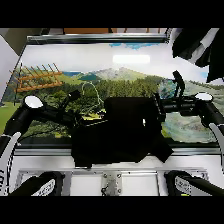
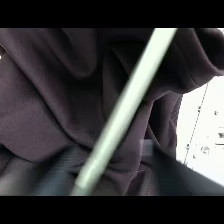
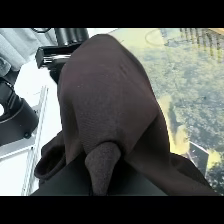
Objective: Fold the clothes and pants, and hang the long-sleeved shirts on hangers.
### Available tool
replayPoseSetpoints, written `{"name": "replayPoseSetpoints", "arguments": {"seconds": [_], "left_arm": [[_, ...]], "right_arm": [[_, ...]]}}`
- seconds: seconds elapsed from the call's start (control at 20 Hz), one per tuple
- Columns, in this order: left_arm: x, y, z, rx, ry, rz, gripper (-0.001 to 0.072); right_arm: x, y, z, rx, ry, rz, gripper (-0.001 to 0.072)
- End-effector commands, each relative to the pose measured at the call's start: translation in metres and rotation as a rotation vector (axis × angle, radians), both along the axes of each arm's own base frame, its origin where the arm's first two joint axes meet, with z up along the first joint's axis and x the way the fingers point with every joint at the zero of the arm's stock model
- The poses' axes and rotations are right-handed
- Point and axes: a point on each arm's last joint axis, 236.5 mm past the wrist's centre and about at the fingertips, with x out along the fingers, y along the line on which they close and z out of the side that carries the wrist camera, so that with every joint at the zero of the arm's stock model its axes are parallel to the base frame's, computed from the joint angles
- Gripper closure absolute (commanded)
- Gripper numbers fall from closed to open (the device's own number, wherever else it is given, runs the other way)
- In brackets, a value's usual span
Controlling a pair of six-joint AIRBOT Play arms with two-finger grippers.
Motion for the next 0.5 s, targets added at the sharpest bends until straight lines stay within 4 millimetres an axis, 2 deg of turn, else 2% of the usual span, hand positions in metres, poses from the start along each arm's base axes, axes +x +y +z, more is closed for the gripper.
{"name": "replayPoseSetpoints", "arguments": {"seconds": [0.0, 0.1, 0.25, 0.45], "left_arm": [[0.007, 0.002, -0.002, 0.016, 0.009, 0.053, 0.0062], [0.016, 0.008, 0.000, 0.048, -0.030, 0.051, 0.0062], [0.042, 0.021, 0.023, 0.058, -0.113, 0.089, 0.0063], [0.074, 0.066, 0.041, 0.063, -0.107, 0.303, 0.0064]], "right_arm": [[-0.001, 0.000, -0.001, -0.006, 0.006, 0.004, 0.0701], [-0.001, 0.000, -0.001, -0.006, 0.006, 0.003, 0.0701], [-0.001, 0.000, -0.001, -0.006, 0.007, 0.003, 0.0701], [-0.001, 0.000, -0.001, -0.006, 0.006, 0.002, 0.0700]]}}
